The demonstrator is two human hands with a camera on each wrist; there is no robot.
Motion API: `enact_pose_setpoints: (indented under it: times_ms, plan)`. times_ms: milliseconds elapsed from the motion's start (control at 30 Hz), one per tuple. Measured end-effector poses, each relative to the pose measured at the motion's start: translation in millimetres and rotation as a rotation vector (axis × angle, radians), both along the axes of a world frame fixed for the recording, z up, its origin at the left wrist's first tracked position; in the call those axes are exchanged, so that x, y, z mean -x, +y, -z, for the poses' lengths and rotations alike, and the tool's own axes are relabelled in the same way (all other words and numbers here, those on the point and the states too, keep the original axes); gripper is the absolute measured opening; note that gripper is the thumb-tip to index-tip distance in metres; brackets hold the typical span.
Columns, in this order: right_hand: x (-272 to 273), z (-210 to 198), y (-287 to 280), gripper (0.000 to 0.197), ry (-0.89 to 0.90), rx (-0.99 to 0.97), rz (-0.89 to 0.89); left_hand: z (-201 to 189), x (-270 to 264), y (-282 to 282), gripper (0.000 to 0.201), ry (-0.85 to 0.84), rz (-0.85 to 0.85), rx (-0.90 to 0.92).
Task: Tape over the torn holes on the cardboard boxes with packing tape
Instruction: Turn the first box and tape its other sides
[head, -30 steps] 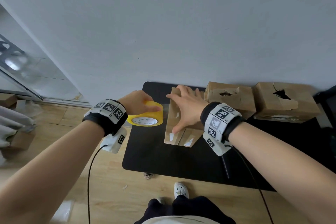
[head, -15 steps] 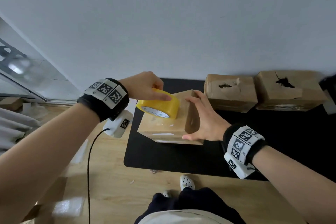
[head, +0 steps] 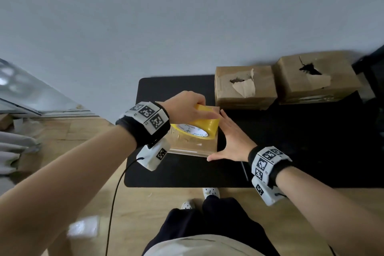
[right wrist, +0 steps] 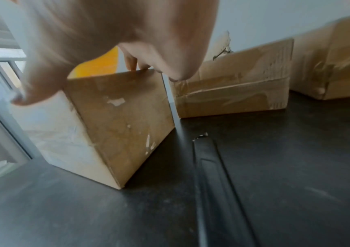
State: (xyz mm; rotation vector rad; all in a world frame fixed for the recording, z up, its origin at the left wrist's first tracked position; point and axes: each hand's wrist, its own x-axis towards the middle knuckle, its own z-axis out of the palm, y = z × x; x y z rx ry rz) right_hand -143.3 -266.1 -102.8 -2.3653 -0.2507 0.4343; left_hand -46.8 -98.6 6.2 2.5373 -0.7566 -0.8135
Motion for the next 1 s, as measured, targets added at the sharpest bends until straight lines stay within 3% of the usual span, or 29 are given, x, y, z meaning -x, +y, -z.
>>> enact_pose_setpoints:
  times_ms: [133, 300, 367, 467, 633, 1000]
  plan:
    - [-10, 9, 8, 0.109, -0.029, -0.148, 0.036, -1, -3, 5, 0.038, 0.047, 0.009, 0.018]
    - [-12, 12, 4, 0.104, -0.155, 0.021, -0.04, -13, -13, 20, 0.048, 0.241, 0.072, 0.015]
    - [-11, 12, 4, 0.103, -0.185, 0.068, -0.043, -19, -16, 25, 0.043, 0.269, 0.097, -0.017]
    - [-12, 12, 5, 0.103, -0.2, 0.088, -0.03, -28, -31, 47, 0.038, 0.179, 0.054, -0.135]
    - [-13, 10, 9, 0.102, -0.202, 0.101, -0.041, -19, -38, 79, 0.048, -0.13, 0.117, -0.568]
    - [-9, -6, 7, 0.101, -0.098, 0.119, -0.09, -26, -30, 71, 0.033, -0.126, 0.179, -0.534]
